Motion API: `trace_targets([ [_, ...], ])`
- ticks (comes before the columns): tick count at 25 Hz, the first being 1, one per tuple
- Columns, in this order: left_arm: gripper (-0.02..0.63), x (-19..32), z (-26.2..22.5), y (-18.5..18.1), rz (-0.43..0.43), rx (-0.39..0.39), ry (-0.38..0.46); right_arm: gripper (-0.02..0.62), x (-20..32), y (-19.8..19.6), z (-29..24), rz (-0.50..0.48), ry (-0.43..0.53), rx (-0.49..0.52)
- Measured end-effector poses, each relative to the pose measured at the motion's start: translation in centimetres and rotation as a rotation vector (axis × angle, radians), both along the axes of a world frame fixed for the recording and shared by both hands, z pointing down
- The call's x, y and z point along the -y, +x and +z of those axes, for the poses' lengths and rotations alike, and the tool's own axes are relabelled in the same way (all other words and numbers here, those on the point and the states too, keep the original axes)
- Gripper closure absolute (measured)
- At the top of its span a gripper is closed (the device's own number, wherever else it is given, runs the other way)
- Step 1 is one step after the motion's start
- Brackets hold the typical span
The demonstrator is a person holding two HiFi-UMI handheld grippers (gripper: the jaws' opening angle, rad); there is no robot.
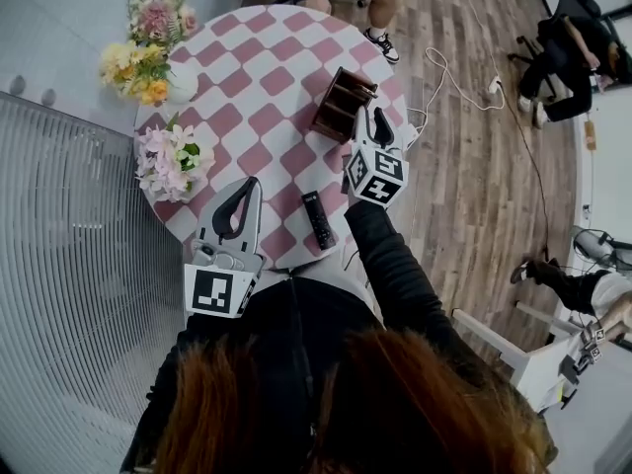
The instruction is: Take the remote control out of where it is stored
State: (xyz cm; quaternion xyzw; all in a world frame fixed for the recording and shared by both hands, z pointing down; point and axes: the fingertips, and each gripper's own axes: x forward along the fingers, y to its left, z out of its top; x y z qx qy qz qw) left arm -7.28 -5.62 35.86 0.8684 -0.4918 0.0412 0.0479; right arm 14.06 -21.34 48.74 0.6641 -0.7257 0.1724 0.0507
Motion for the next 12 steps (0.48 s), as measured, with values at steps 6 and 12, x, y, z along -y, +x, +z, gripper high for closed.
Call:
trace_targets([
  [6,0.597,0.5,0.2,-1.7,-0.048,-0.008,-0.009,0.451,3.6,1.7,0.3,-0.098,-0.127,0.049],
  [12,0.597,1.2,0.5,-2.1,-0.065,-0.028,-0.013,0.451,7.0,2.6,-0.7,-0.275,-0.233,-0.008],
])
